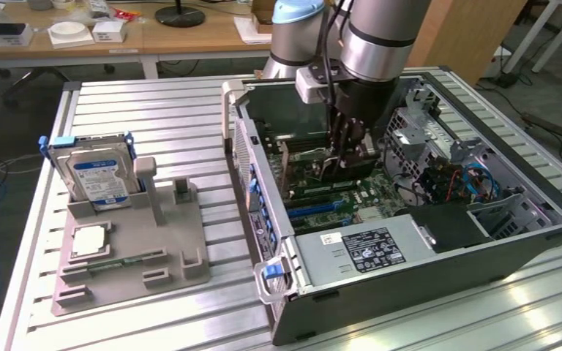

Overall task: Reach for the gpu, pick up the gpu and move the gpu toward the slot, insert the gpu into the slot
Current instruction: 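Insert the gpu into the slot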

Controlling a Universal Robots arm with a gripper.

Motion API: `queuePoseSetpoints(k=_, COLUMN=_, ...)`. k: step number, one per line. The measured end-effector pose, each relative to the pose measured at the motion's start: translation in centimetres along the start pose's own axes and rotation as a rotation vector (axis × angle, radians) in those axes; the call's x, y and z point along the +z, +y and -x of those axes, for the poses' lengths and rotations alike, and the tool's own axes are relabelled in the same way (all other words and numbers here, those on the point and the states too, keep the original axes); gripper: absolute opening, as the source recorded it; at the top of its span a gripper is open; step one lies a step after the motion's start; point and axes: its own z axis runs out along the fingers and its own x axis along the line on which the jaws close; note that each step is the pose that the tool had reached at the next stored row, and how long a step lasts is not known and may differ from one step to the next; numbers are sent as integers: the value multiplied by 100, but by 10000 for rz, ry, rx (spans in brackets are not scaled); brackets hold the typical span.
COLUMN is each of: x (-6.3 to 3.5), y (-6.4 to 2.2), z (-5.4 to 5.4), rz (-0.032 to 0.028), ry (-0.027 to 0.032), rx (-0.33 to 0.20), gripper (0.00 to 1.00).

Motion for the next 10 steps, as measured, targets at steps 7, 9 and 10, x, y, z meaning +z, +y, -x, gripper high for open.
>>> queuePoseSetpoints(k=7, x=63, y=27, z=-2, rz=1, ry=1, rx=-2, gripper=26)
queuePoseSetpoints(k=9, x=85, y=30, z=-3, rz=1, ry=1, rx=-1, gripper=26)
queuePoseSetpoints(k=10, x=96, y=31, z=-3, rz=1, ry=0, rx=-1, gripper=26)
